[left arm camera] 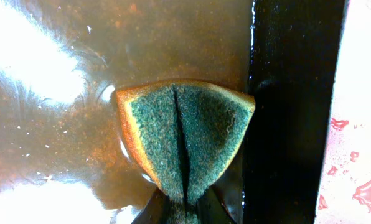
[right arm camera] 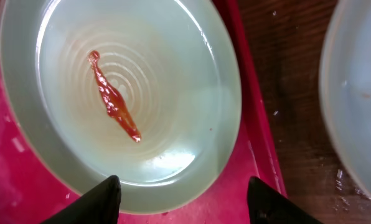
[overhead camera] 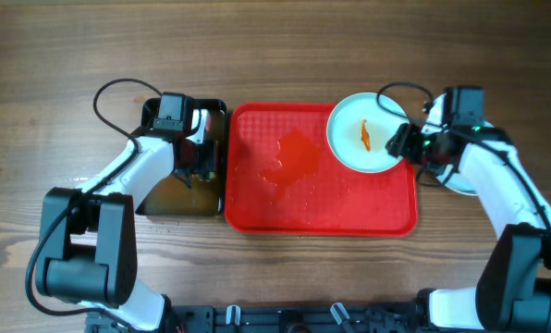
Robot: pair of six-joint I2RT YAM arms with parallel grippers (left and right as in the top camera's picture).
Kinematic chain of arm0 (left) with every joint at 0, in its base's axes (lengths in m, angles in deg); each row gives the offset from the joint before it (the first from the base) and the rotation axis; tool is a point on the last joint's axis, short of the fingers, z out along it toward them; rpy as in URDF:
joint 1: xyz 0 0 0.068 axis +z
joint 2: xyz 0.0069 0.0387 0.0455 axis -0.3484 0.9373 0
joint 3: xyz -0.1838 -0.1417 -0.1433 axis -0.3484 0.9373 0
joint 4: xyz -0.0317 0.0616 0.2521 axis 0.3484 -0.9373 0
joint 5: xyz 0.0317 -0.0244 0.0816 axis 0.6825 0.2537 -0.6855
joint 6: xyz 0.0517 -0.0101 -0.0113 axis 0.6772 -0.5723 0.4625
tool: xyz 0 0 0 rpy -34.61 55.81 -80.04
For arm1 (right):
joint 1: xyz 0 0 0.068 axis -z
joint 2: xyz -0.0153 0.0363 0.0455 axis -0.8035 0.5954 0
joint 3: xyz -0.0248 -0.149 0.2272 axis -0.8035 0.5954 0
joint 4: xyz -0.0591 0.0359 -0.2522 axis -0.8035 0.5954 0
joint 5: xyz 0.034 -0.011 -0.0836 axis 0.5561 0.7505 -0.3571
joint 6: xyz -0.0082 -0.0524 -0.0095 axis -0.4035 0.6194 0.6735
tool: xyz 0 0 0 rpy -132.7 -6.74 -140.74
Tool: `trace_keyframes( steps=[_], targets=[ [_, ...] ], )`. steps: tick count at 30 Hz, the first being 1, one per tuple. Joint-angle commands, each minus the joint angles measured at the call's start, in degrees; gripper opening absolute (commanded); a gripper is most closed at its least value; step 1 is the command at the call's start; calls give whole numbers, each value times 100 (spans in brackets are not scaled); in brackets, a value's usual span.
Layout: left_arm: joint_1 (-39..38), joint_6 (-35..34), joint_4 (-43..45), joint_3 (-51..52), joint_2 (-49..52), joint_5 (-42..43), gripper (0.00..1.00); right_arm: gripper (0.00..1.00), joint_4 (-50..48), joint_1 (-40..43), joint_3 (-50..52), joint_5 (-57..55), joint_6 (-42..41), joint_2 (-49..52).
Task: Clean dirty plates on tray and stack at the side
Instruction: 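Grip the last sauced plate rim and pull it to tray center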
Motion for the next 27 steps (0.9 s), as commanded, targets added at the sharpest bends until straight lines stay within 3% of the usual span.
trace_keyframes(
  steps=[1, 11, 15, 19, 27],
  targets=[
    [35, 68, 13, 20, 129, 48, 7, 61, -444, -240, 396, -398, -511, -94],
    [35, 68, 11, 20, 129, 48, 7, 37, -1648, -350, 1309, -614, -1604, -94],
    [35, 68, 9, 20, 129, 48, 7, 11, -1676, -350, 1309, -586, -1589, -83],
    [35, 68, 11, 20, 129, 50, 8, 5, -1703, -472, 1309, -142, -1377, -83],
    [35, 68, 11, 20, 129, 50, 14, 5, -1781, -1759, 1309, -330, -1464, -83]
  ],
)
